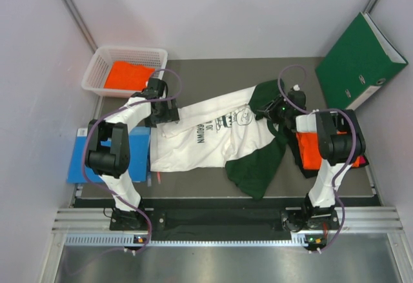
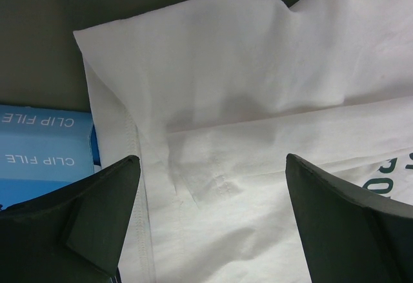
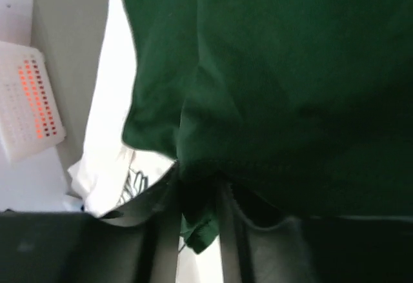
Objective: Fold and stack the t-shirts
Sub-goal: Flatten the tshirt out
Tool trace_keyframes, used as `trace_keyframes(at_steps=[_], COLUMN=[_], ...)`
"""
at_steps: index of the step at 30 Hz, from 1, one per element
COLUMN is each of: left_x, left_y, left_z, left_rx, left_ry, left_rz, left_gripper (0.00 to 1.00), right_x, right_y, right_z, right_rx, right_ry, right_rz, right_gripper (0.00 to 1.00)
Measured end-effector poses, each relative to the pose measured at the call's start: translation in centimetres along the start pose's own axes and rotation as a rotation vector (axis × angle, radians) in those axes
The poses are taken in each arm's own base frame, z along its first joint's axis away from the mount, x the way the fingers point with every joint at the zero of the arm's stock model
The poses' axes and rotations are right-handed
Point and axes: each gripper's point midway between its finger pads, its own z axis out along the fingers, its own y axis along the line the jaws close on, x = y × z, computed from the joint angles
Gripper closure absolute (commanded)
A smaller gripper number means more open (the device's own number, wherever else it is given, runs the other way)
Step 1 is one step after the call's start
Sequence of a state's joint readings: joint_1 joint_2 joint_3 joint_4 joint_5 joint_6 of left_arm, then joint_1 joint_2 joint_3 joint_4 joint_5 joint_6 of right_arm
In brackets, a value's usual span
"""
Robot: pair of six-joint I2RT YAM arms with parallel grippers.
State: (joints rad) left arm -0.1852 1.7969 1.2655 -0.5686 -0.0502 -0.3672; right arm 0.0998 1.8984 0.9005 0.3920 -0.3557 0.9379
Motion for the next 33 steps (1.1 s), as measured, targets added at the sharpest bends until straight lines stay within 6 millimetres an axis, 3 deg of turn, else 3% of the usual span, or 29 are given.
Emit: trace_keyframes(at_steps=[1, 3, 10, 12, 17, 27, 33], left_x=[0.0, 0.0, -0.2, -0.1, 0.5, 3.4, 3.0], left_y=[0.0, 0.0, -0.4, -0.8, -1.6, -0.1, -0.4], left_z=[0.0, 0.0, -0.3, -0.5, -0.2, 0.9, 0.7], left_rx=[0.000, 0.000, 0.023, 0.052, 0.099, 0.040, 0.055], left_ry=[0.000, 0.000, -0.014, -0.019, -0.010, 0.037, 0.011], left_rz=[0.000, 0.000, -0.001, -0.004, -0.028, -0.103, -0.126], left_gripper=[0.01, 0.01, 0.03, 0.14, 0.27, 0.25, 0.28], right_x=[-0.1, -0.2, -0.3, -0.6, -1.6, -1.8, -1.7], right_y=[-0.2, -0.8, -0.9, -0.5, 1.0, 1.3, 1.5], right_z=[0.3, 0.6, 0.7, 0.5, -0.3, -0.4, -0.4], right_rx=[0.007, 0.032, 0.054, 0.048, 0.020, 0.013, 0.006], right_ry=[-0.004, -0.012, -0.034, -0.045, -0.081, -0.085, -0.081], right_rz=[-0.006, -0.005, -0.031, -0.044, -0.070, -0.078, -0.079], right_gripper=[0.94, 1.00, 1.00, 1.00, 1.00, 1.00, 1.00])
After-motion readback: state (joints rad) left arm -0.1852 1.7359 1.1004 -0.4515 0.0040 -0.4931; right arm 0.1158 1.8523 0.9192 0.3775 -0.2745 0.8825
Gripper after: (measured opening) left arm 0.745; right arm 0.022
